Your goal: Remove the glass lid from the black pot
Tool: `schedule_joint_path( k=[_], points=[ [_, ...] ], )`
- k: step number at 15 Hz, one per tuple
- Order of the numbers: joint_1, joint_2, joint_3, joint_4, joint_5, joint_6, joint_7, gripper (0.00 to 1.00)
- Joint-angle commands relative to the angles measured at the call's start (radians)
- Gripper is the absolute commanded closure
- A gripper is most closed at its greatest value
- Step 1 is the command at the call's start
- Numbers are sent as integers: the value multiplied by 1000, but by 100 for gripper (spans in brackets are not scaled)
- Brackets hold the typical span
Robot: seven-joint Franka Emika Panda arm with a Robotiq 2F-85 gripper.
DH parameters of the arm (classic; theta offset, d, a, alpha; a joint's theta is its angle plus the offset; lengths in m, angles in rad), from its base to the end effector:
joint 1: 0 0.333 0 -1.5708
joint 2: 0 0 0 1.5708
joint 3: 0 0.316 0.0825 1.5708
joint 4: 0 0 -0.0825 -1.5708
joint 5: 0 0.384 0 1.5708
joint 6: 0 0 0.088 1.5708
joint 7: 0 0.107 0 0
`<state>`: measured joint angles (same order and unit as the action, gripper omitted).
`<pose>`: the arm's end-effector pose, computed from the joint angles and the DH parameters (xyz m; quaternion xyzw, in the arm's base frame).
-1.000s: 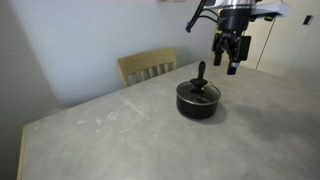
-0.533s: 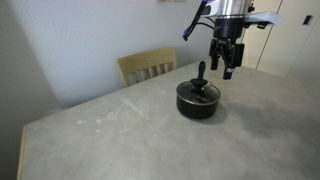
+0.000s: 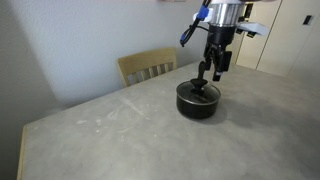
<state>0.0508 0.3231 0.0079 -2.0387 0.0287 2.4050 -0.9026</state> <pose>0.5987 0.0352 0.2883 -0.8913 -0.4527 -0.0243 0.0013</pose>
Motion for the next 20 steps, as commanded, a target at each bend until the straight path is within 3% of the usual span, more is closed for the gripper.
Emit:
schedule_joint_path(
  k=[1,9,20],
  points=[
    [-50,77,38,82,-13,14,-10,0],
    [-89,170,112,235,-9,-38,-123,0],
    [-79,195,117,210,-22,-82,-127,0]
  ],
)
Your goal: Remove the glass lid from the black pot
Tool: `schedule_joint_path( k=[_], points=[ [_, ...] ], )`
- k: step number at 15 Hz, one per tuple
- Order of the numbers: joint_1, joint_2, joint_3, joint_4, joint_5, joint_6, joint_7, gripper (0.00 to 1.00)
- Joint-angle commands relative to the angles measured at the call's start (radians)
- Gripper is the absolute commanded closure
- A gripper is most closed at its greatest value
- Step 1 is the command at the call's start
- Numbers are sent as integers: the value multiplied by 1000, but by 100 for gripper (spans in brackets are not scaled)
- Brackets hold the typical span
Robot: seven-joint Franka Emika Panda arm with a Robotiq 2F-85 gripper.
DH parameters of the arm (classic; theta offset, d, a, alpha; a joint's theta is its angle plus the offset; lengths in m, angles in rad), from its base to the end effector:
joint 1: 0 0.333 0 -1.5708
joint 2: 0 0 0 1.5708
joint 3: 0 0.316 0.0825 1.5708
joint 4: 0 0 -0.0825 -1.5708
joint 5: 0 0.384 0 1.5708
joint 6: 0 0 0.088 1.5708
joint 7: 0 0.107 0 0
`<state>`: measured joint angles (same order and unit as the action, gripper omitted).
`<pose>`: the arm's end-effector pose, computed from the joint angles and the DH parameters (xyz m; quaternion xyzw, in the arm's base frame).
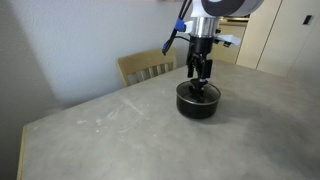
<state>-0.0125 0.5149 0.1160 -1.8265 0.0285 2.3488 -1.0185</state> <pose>0.6464 0.0623 0.2548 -0.8553 -0.5167 -0.0217 0.0324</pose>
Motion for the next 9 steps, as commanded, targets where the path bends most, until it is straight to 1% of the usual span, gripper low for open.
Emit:
schedule_joint_path(
  k=[1,5,6,7,9],
  points=[
    [-15,0,6,-8,-27,-29,-9,0],
    [-22,-4,3,-24,-36,-32,-17,0],
    [-23,-3,4,-27,-37,-31,-17,25],
    [-25,-2,6,-29,-34,-29,-19,26],
    [-25,-2,5,-31,-37,-29,-17,40]
  ],
)
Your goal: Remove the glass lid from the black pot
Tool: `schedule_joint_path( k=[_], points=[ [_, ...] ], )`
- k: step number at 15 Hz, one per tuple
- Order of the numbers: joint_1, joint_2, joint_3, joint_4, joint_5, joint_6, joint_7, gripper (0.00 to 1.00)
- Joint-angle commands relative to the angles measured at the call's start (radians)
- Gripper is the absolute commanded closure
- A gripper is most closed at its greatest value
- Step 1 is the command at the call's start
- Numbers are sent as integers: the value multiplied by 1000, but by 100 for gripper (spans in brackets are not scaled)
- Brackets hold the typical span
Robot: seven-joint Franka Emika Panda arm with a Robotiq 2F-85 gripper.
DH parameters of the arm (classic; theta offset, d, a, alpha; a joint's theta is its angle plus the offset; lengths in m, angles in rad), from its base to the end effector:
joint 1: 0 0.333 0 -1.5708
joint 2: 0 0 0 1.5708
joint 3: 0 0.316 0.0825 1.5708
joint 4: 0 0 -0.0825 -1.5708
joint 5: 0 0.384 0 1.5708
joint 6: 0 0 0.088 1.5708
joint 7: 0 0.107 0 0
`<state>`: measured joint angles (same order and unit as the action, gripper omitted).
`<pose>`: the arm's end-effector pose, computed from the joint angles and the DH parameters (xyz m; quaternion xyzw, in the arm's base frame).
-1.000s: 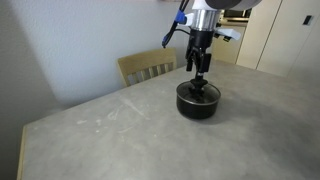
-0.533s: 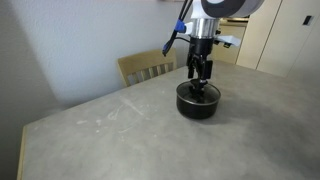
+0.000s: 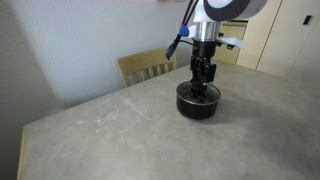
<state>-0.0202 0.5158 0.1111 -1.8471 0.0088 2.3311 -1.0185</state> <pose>0.6386 0.0540 0.2439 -0.8547 -0.5180 -0.0008 0.0338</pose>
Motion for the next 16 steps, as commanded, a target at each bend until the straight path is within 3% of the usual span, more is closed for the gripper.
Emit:
schedule_joint_path(
  k=[1,6,16],
  points=[
    [-17,-3,9,-11,-18,-10,-15,47],
    [-13,-9,4,-4,-26,-14,-4,82],
    [-12,-108,2,-32,-28,-126,-4,82]
  ],
)
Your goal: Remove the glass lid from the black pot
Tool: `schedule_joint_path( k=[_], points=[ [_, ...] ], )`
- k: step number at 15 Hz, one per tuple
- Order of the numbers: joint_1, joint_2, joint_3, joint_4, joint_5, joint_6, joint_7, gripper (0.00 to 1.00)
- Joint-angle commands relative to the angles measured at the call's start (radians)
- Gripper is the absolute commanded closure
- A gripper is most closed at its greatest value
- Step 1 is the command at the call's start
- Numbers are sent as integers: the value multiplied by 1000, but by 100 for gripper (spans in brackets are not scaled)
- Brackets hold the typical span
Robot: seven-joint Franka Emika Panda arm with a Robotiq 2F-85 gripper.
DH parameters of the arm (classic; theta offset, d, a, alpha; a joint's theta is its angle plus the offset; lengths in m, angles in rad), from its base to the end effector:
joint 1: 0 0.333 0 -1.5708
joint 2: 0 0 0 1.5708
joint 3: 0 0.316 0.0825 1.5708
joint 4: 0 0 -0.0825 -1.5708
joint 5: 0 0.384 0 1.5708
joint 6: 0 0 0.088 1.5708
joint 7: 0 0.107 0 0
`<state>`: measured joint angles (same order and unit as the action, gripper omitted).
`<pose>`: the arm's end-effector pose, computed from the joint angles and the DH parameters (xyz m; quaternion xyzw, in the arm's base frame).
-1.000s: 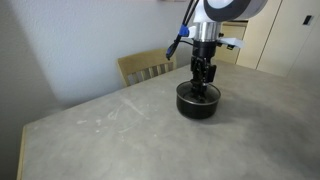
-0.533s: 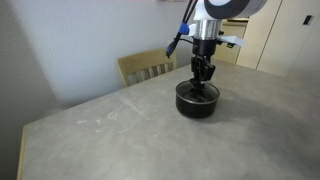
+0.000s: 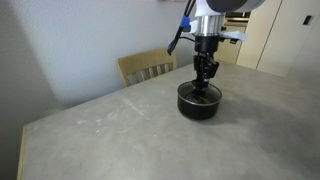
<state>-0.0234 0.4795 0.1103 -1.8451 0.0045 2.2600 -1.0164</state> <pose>0.6345 0.0511 0.2619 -0.8545 -0.5178 0.0154 0.0382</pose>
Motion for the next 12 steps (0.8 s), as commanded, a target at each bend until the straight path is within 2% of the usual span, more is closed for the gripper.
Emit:
schedule_joint_path(
  k=[1,6,7,9,12],
  points=[
    [-9,-89,3,-38,-22,-66,-8,82],
    [-1,-154,-8,-44,-29,-91,4,82],
    [-2,-157,-7,-44,-22,-87,5,32],
    [-3,-147,-7,-42,-16,-68,-2,25],
    [-5,-111,-5,-36,-10,-47,-9,3]
  ],
)
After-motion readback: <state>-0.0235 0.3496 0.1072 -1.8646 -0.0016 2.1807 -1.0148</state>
